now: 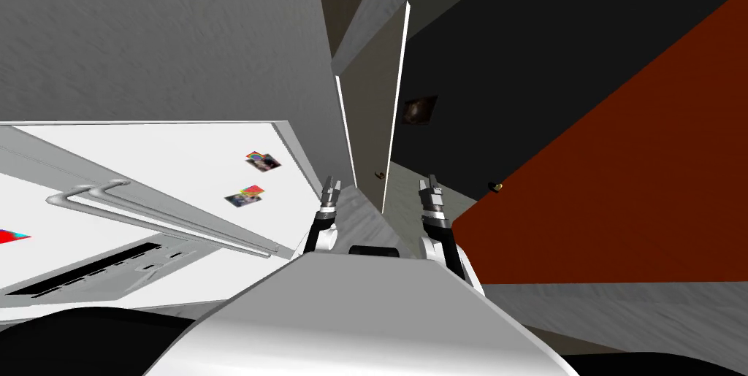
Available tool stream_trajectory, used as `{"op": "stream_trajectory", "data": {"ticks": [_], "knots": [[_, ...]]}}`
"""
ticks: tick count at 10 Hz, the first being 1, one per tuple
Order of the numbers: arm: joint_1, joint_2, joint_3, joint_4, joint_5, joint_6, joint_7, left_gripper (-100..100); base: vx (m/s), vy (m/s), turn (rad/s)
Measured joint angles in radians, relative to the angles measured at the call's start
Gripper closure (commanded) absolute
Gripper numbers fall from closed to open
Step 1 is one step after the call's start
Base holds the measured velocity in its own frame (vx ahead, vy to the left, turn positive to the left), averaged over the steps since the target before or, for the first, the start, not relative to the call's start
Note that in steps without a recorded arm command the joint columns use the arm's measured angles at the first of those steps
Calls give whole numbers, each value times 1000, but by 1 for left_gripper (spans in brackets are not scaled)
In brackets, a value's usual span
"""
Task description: Push the door open
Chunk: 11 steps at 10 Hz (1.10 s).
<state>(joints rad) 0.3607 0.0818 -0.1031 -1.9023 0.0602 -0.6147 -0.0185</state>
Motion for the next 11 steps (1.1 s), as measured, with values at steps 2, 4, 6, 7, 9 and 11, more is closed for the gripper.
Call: {"op": "stream_trajectory", "data": {"ticks": [2,4,6,7,9,11], "knots": [[-20,9,-18,62,-2,-10,9,-100,96,67,-114],[-41,6,-44,124,-10,-16,13,-100,93,74,-133],[-53,13,-66,177,-14,-22,20,-100,87,69,-140],[-59,14,-79,206,-18,-26,22,-100,64,69,-122],[-72,18,-102,250,-23,-26,29,-100,65,50,-73],[-86,20,-115,295,-25,-34,33,-100,53,49,-103]]}}
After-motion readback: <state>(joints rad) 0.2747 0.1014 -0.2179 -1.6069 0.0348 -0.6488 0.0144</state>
